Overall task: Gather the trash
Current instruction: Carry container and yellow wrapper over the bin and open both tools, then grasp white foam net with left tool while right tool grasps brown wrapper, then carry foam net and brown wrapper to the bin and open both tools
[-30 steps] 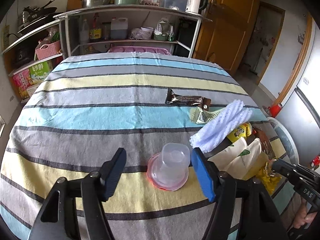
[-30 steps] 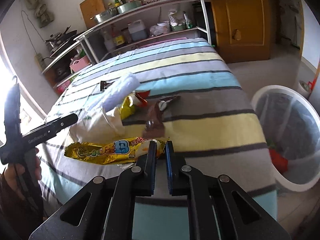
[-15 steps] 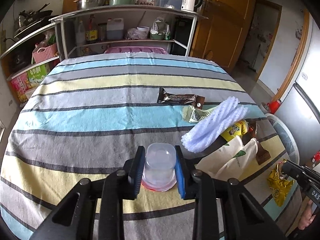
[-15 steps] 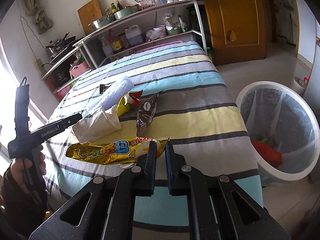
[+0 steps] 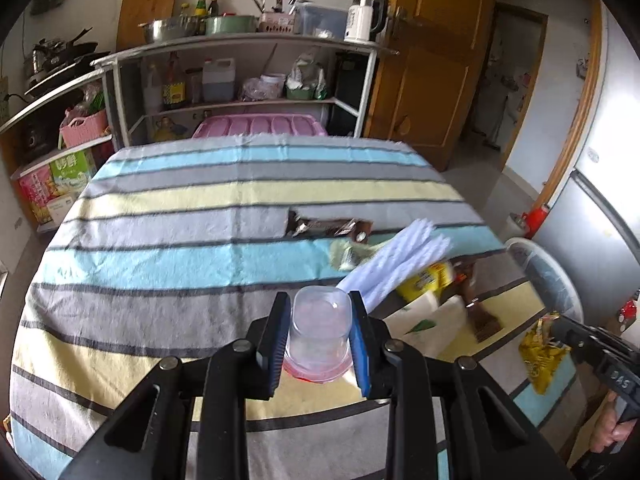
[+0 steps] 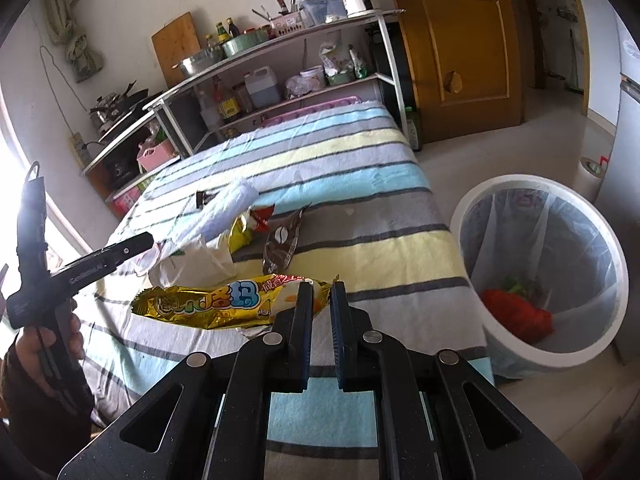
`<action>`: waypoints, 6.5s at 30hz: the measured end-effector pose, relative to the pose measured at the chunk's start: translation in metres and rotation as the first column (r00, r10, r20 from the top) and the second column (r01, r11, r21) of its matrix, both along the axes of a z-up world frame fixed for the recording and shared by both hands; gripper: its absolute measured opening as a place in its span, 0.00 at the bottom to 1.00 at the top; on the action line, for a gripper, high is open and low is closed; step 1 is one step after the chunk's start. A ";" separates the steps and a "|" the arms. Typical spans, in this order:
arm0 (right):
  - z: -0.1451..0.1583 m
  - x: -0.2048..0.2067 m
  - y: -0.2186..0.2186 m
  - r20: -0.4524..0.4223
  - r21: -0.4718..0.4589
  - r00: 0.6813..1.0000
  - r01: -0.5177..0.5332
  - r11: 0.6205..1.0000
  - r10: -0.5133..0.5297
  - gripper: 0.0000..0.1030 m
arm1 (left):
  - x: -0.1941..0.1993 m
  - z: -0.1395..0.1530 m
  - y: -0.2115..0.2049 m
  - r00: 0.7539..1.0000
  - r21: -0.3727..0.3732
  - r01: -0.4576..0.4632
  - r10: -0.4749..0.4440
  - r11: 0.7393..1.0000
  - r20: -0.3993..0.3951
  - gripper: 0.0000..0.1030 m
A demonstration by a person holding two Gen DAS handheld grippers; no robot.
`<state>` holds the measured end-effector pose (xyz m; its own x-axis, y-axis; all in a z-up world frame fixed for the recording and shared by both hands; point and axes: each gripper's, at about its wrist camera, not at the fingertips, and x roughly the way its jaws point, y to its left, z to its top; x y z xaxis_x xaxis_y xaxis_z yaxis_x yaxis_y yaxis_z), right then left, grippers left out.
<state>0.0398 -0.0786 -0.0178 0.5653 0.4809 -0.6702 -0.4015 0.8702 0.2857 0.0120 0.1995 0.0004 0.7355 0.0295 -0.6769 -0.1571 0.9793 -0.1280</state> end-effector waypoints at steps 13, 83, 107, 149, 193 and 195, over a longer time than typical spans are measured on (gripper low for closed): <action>0.026 0.004 -0.042 0.057 0.024 0.994 0.091 0.996 -0.092 0.09 | 0.018 0.035 -0.060 0.989 0.048 0.128 -0.130 0.991 0.062 0.29; -0.012 0.055 -0.201 0.027 -0.189 0.883 0.465 0.865 -0.469 0.40 | 0.096 0.014 -0.270 0.878 0.015 0.479 -0.479 0.878 -0.022 0.61; 0.032 0.021 -0.102 0.140 -0.104 0.950 0.296 0.950 -0.280 0.40 | 0.040 0.041 -0.150 0.955 0.057 0.279 -0.283 0.959 0.084 0.64; -0.032 0.068 0.089 -0.044 -0.216 0.996 -0.086 0.973 0.078 0.50 | 0.056 -0.018 -0.019 0.974 0.030 0.210 -0.207 0.977 -0.087 0.73; -0.021 0.064 0.065 0.001 -0.170 1.000 -0.022 0.985 0.023 0.08 | 0.055 -0.010 -0.027 0.975 0.031 0.210 -0.207 0.977 -0.076 0.28; -0.019 0.062 0.061 0.005 -0.156 1.000 -0.023 0.988 0.024 0.08 | 0.053 -0.008 -0.028 0.977 0.031 0.205 -0.203 0.978 -0.072 0.27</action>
<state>0.1019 -0.0173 -0.0365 0.5602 0.3841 -0.7339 -0.4237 0.8942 0.1446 0.0655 0.1716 -0.0079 0.6810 -0.0898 -0.7268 0.0394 0.9955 -0.0861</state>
